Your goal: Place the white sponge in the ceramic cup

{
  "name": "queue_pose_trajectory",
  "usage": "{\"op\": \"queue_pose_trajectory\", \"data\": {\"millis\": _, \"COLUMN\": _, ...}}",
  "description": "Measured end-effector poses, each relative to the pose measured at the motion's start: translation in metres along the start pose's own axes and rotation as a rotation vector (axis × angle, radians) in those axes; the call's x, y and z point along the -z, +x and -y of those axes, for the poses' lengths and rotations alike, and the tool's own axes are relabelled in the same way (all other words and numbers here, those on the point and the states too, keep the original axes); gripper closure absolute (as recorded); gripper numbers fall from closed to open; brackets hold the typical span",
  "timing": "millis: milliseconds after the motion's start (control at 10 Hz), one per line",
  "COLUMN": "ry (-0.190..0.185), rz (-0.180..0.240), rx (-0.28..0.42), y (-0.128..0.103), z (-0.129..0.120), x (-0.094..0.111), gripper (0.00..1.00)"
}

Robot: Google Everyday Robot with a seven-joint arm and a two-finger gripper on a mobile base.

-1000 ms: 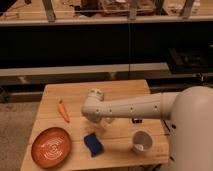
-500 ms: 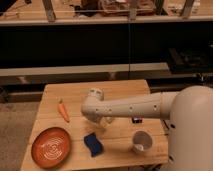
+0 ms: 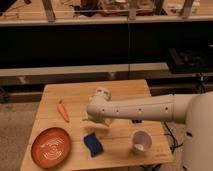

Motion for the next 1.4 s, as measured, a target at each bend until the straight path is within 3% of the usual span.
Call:
{"op": "queue_pose_trajectory", "data": {"millis": 100, "ry": -0.002, "rz": 0.015, "rx": 0.078, "y": -0.006, "z": 0.002, "x": 0.002, "gripper": 0.20}}
{"op": "queue_pose_trajectory", "data": {"millis": 300, "ry": -0.056, "rz": 0.052, "rx": 0.209, "y": -0.019, "z": 0.014, "x": -0.009, "gripper": 0.20}}
{"op": "queue_pose_trajectory", "data": {"millis": 400, "ry": -0.112, "rz": 0.110, "rx": 0.330, "y": -0.031, "z": 0.026, "x": -0.025, "gripper": 0.20}}
{"op": "queue_pose_trajectory", "data": {"millis": 600, "ry": -0.150, "rz": 0.179, "rx": 0.453, "y": -0.043, "z": 0.029, "x": -0.033, "gripper": 0.20}}
{"op": "queue_pose_trajectory", "data": {"millis": 700, "ry": -0.153, "rz": 0.183, "rx": 0.479, "y": -0.049, "z": 0.030, "x": -0.033, "gripper": 0.20}}
{"op": "queue_pose_trajectory", "data": {"millis": 1100, "ry": -0.049, "rz": 0.151, "rx": 0.463, "y": -0.056, "z": 0.009, "x": -0.026, "gripper": 0.20}}
{"op": "queue_pose_trajectory", "data": {"millis": 1400, "ry": -0.045, "rz": 0.174, "rx": 0.468, "y": -0.059, "z": 0.003, "x": -0.036, "gripper": 0.20}}
